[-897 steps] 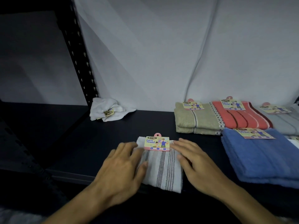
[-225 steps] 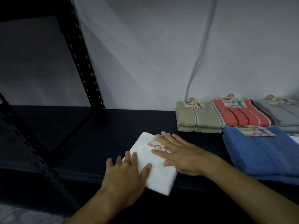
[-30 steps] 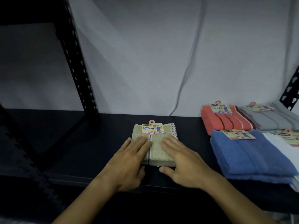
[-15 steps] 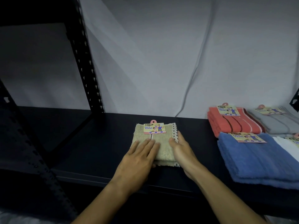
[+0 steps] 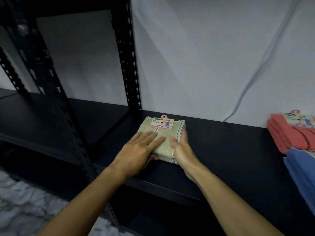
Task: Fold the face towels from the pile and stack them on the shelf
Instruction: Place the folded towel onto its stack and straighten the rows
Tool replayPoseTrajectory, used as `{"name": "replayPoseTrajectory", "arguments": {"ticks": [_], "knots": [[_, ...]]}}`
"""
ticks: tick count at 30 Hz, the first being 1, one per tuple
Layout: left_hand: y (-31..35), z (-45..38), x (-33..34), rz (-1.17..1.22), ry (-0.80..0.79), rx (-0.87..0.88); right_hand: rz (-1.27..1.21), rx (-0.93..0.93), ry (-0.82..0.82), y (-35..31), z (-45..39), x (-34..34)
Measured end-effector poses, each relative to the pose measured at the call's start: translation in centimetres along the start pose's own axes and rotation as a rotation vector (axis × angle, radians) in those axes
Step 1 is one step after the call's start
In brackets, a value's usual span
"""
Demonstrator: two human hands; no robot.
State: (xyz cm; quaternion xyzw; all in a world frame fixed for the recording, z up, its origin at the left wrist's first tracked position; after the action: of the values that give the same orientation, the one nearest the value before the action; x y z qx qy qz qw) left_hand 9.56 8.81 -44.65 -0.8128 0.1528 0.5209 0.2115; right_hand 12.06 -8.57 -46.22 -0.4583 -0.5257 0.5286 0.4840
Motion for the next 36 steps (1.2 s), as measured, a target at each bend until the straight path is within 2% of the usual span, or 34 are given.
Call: {"name": "replayPoseTrajectory", "arguments": {"ticks": [12, 17, 36], "knots": [[-5.9, 1.8, 0.2, 0.001, -0.031, -0.155, 0.126, -0.016, -0.008, -0.5, -3.6, 7.1], [-7.7, 1.8, 0.6, 0.037, -0.099, -0.160, 0.158, -0.022, -0.018, -0.8, -4.1, 8.1], [-9.8, 1.6, 0.4, 0.004, -0.151, -0.173, 0.203, 0.008, -0.038, -1.8, -4.3, 10.5]]}}
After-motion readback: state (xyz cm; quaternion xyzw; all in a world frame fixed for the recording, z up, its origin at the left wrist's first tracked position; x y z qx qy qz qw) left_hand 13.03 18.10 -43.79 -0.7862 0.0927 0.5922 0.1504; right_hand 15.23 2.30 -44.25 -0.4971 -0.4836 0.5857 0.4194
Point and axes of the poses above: each hand's wrist, its own z-axis away from the middle knuckle, its own x-axis out of the palm, y = z × x, the point moved 1 cm from there along -z, towards the middle knuckle, and after that the axes turned 6 degrees about -z, right-handed, at the moved point
